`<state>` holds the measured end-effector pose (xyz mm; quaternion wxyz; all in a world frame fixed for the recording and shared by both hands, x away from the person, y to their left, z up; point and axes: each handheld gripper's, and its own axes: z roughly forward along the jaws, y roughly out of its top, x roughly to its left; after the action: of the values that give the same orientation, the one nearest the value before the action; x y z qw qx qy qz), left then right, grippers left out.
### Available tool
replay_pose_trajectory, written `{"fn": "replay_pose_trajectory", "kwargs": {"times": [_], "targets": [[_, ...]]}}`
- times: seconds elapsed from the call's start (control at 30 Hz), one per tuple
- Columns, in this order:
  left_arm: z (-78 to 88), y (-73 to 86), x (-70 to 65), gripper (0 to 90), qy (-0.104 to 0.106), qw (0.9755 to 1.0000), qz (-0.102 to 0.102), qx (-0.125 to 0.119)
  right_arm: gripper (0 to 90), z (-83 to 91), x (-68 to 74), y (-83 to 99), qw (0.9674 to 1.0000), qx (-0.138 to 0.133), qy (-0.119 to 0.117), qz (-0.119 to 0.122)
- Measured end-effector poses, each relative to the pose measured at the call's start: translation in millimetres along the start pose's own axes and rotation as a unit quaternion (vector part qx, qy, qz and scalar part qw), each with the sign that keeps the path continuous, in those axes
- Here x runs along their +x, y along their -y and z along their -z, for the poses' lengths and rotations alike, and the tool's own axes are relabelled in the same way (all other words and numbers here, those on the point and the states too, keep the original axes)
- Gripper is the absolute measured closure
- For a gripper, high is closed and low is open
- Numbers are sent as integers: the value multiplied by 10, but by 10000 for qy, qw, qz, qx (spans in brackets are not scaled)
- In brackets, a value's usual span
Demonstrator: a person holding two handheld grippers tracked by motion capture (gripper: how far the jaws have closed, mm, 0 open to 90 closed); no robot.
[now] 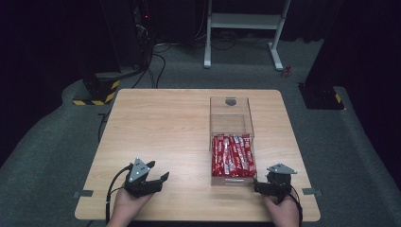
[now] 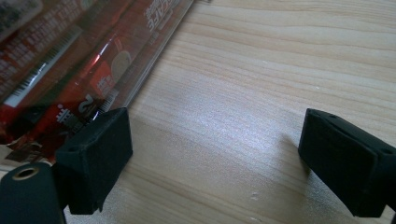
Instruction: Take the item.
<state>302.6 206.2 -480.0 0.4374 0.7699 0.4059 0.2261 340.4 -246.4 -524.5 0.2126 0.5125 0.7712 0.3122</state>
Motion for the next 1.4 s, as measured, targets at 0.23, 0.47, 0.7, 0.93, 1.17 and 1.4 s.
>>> {"fn": "replay_pose_trajectory", "kwargs": {"times": [0.23, 0.47, 0.7, 0.93, 1.17, 1.4], "targets": [[-73, -75, -111, 304, 142, 9999, -59, -42, 96, 0, 0, 0, 10000, 0, 0, -2], [-141, -148, -206, 305, 273, 9995, -114, -81, 96, 0, 0, 0, 10000, 0, 0, -2], [-185, -214, -271, 308, 388, 9991, -121, -140, 96, 0, 0, 0, 10000, 0, 1, -1], [-217, -283, -333, 309, 476, 9985, -141, -210, 96, 0, 0, 0, 10000, 0, 0, -2], [-247, -372, -432, 314, 604, 9975, -236, -287, 96, 0, 0, 0, 10000, 0, 0, -2], [-291, -444, -543, 320, 752, 9961, -329, -326, 96, 0, 0, 0, 10000, 0, 0, -1]]}}
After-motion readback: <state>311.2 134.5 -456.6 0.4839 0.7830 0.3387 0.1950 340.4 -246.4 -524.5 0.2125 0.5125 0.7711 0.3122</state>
